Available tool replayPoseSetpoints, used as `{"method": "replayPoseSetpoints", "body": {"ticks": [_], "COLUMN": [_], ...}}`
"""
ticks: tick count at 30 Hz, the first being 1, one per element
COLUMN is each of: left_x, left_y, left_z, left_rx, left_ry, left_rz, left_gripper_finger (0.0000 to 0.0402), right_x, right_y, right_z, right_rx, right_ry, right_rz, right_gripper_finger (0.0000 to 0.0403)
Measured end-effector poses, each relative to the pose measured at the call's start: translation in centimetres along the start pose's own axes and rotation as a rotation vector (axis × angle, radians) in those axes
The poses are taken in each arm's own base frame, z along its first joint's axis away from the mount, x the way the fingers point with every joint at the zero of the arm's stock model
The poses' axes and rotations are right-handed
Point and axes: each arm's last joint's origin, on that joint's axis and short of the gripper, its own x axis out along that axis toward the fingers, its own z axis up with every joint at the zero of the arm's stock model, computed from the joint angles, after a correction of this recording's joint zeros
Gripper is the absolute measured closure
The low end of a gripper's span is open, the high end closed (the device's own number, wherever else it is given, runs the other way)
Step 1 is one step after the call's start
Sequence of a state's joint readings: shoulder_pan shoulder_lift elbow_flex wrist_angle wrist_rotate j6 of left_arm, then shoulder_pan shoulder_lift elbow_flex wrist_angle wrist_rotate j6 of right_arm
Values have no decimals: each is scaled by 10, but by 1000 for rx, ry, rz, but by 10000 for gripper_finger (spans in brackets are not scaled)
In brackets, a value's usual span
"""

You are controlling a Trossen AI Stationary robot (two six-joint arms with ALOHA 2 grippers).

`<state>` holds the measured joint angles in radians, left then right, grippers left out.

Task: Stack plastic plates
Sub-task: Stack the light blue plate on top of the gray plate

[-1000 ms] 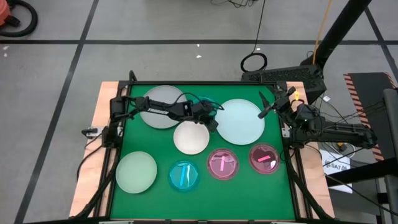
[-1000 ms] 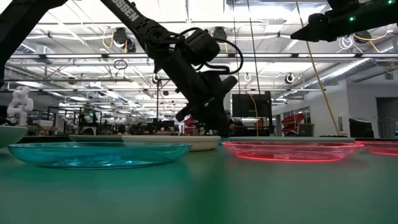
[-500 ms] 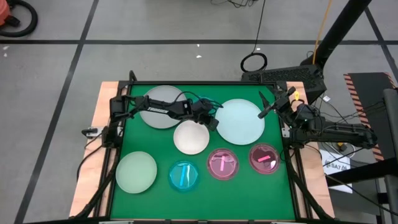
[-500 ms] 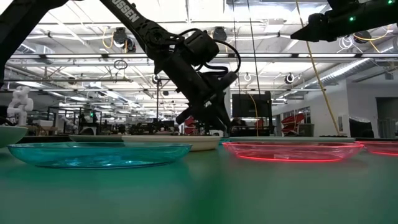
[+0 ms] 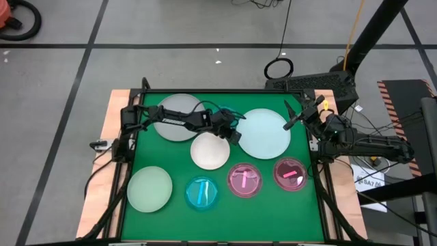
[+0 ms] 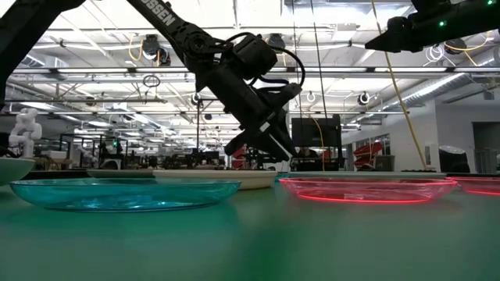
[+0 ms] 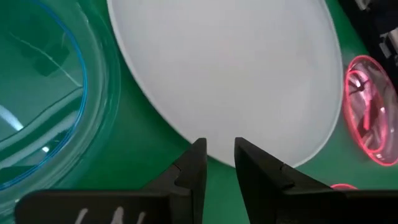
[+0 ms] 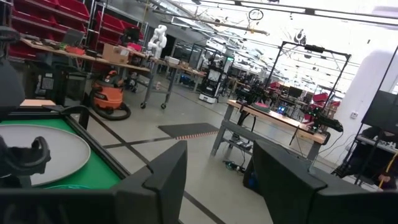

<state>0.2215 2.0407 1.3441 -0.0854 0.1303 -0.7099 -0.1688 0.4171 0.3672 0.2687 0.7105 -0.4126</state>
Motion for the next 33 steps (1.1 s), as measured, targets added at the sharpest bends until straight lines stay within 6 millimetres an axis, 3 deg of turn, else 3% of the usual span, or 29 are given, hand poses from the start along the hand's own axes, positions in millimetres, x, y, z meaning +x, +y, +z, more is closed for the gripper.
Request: {"method": "replayPoseSetpoints", "body": {"ticks": [6, 12, 17, 24, 33], "left_x": [-5, -8, -9, -8, -9], "left_y": [-7, -6, -9, -10, -4], "left_z": [8, 9, 11, 10, 12], "left_rx": [-2, -10, 20, 16, -73], "left_ry": [7, -15, -38, -40, -78], "left_rz": [25, 160, 145, 145, 213], "left_gripper_finger": [313, 313, 317, 393, 367], "right_x": [0, 0, 0, 0, 0], "right_y": [0, 0, 0, 0, 0], "right_z": [0, 0, 0, 0, -1], "right_rx": [0, 0, 0, 0, -5], "right_ry": [0, 0, 0, 0, 6], "right_rz": [0, 0, 0, 0, 3], "right_gripper_finger": [227, 227, 227, 227, 227]}}
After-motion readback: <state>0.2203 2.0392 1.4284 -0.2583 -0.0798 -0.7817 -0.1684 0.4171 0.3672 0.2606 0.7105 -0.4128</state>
